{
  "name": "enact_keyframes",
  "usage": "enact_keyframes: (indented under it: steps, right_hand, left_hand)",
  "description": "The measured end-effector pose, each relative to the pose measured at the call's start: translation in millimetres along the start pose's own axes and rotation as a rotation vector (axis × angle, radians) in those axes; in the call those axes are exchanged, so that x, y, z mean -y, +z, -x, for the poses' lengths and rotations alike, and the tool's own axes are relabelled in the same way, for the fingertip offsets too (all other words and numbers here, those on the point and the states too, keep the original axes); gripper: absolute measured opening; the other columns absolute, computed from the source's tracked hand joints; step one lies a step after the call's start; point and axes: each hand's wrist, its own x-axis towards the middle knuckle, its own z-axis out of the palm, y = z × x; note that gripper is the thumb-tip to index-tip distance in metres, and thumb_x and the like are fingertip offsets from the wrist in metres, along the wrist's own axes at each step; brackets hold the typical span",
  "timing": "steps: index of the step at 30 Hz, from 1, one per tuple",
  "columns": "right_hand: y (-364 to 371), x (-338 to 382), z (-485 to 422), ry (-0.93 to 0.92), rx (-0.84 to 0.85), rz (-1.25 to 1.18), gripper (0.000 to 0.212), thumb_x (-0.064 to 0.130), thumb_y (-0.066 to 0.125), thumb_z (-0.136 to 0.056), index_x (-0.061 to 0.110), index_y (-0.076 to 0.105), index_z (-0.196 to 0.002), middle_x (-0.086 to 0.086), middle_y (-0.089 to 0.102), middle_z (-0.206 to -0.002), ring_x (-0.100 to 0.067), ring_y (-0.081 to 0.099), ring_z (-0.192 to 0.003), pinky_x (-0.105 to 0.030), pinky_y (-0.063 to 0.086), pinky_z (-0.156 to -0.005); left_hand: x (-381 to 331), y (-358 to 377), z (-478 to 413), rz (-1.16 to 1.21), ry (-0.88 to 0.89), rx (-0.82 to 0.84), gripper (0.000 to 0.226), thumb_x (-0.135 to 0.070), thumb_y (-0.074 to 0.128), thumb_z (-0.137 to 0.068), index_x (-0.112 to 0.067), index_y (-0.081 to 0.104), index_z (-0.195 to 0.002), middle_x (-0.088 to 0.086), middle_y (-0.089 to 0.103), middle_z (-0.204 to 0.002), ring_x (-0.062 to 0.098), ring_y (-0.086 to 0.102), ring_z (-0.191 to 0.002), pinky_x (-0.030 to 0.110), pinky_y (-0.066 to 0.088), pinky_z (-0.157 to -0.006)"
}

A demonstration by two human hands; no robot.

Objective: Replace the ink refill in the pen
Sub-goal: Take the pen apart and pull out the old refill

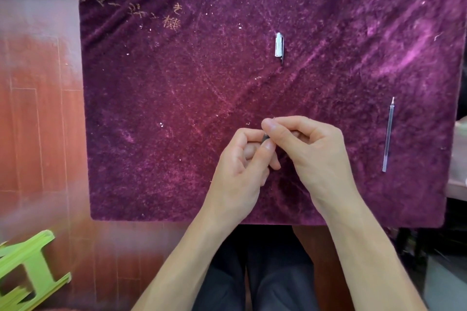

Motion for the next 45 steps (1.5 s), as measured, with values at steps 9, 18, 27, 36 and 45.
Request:
enact_keyframes:
  steps: [9,18,27,36,45]
  right_hand:
    - [-2.6,0.1,-10.9,-0.023,0.077,-0.088,0.010,0.017,0.080,-0.096,0.020,0.085,-0.087,0.010,0.075,-0.075,0.006,0.062,-0.058,-0.008,0.049,-0.064]
    - [-2.8,-0.3,-11.4,0.021,0.182,-0.053,0.017,0.034,0.071,-0.103,0.023,0.085,-0.103,0.010,0.078,-0.083,0.002,0.068,-0.074,-0.016,0.051,-0.068]
    - [-4.1,0.4,-9.4,-0.041,0.181,-0.036,0.009,0.018,0.074,-0.100,0.013,0.082,-0.104,0.011,0.080,-0.084,0.006,0.071,-0.077,-0.008,0.052,-0.069]
    - [0.9,-4.0,-14.6,-0.058,0.185,-0.016,0.007,0.021,0.073,-0.103,0.018,0.080,-0.103,0.013,0.077,-0.085,0.006,0.064,-0.068,-0.010,0.050,-0.066]
    - [-3.2,-2.4,-20.1,-0.083,0.206,-0.036,0.007,0.024,0.072,-0.103,0.023,0.079,-0.104,0.013,0.078,-0.084,0.006,0.066,-0.069,-0.009,0.049,-0.067]
  left_hand:
    - [-1.5,-4.9,-4.6,-0.024,0.069,0.018,0.022,-0.020,0.046,-0.108,-0.012,0.066,-0.109,-0.005,0.064,-0.072,0.002,0.040,-0.047,0.021,0.033,-0.044]
    - [-1.2,-7.6,-0.5,0.076,0.029,-0.007,0.031,-0.023,0.042,-0.109,-0.008,0.069,-0.109,-0.002,0.066,-0.073,0.005,0.049,-0.046,0.016,0.039,-0.042]
    - [-6.3,-12.0,0.0,-0.069,0.060,-0.021,0.036,-0.020,0.040,-0.110,-0.001,0.068,-0.097,-0.008,0.059,-0.061,0.007,0.042,-0.050,0.022,0.039,-0.053]
    - [-7.7,-13.5,-4.5,-0.060,0.060,-0.011,0.031,-0.018,0.040,-0.110,-0.013,0.066,-0.095,-0.013,0.058,-0.053,0.006,0.043,-0.051,0.030,0.041,-0.059]
    - [-3.3,-14.8,-7.2,-0.018,0.045,-0.012,0.033,-0.017,0.039,-0.110,-0.003,0.069,-0.115,-0.008,0.059,-0.064,0.005,0.042,-0.051,0.027,0.038,-0.055]
